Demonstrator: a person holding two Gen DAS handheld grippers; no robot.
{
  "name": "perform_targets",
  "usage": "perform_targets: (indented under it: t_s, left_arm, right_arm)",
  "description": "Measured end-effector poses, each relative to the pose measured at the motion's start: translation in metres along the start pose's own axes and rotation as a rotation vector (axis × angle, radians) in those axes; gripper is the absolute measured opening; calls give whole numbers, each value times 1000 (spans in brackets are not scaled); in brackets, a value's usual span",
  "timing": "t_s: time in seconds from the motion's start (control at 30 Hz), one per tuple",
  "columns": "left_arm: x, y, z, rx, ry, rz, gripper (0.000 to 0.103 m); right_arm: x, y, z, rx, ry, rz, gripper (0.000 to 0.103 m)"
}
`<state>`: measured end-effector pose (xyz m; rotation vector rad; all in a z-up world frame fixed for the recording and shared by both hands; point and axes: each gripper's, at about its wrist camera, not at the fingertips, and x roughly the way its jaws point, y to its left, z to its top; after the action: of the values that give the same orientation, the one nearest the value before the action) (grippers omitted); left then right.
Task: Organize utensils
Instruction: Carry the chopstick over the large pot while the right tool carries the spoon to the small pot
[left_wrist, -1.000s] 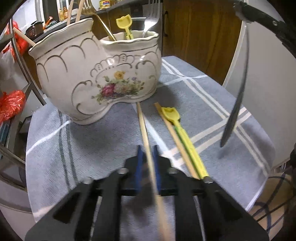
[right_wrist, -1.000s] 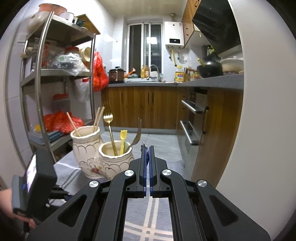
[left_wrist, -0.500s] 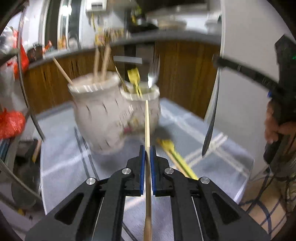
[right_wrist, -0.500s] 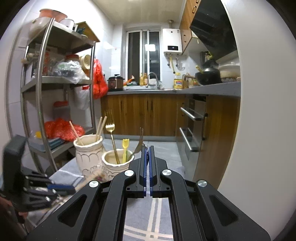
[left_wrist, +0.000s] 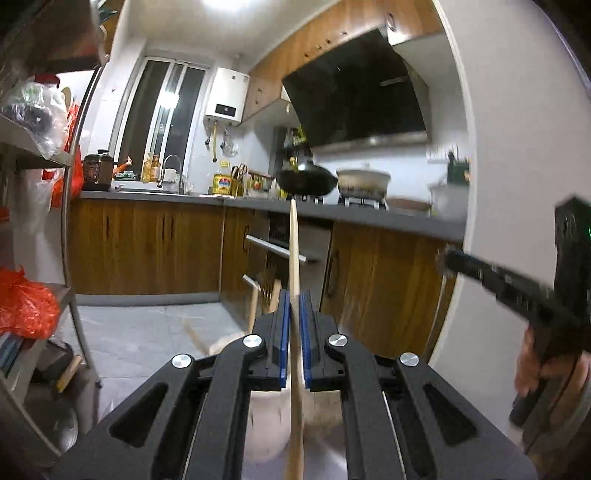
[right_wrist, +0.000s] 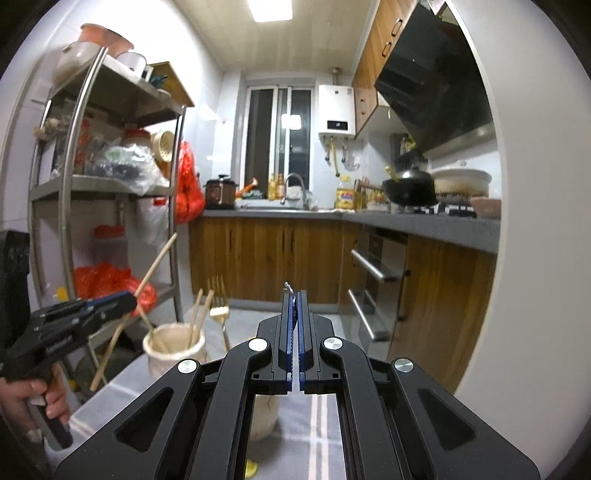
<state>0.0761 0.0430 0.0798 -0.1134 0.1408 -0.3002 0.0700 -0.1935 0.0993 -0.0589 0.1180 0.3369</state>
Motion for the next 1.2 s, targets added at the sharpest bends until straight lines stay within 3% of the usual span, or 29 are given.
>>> perform_targets:
  t_s: [0.3, 0.47, 0.57, 0.93, 1.2]
  left_arm:
    - [44, 22, 16, -54, -31, 28, 5]
    - [66, 15, 16, 7, -43, 78, 5]
    - [79, 4, 10, 94, -48, 110, 5]
    - [58, -16, -16, 247, -31, 119, 5]
    - [52, 5, -22, 170, 29, 147, 5]
  right_arm:
    - [38, 4, 25, 10, -79, -64, 3]
    - [52, 6, 20, -11, -96, -98, 3]
    - [61, 9, 11, -41, -92, -117, 3]
    - [74, 24, -14, -121, -28, -12, 3]
    - [86, 28, -24, -117, 36, 47, 3]
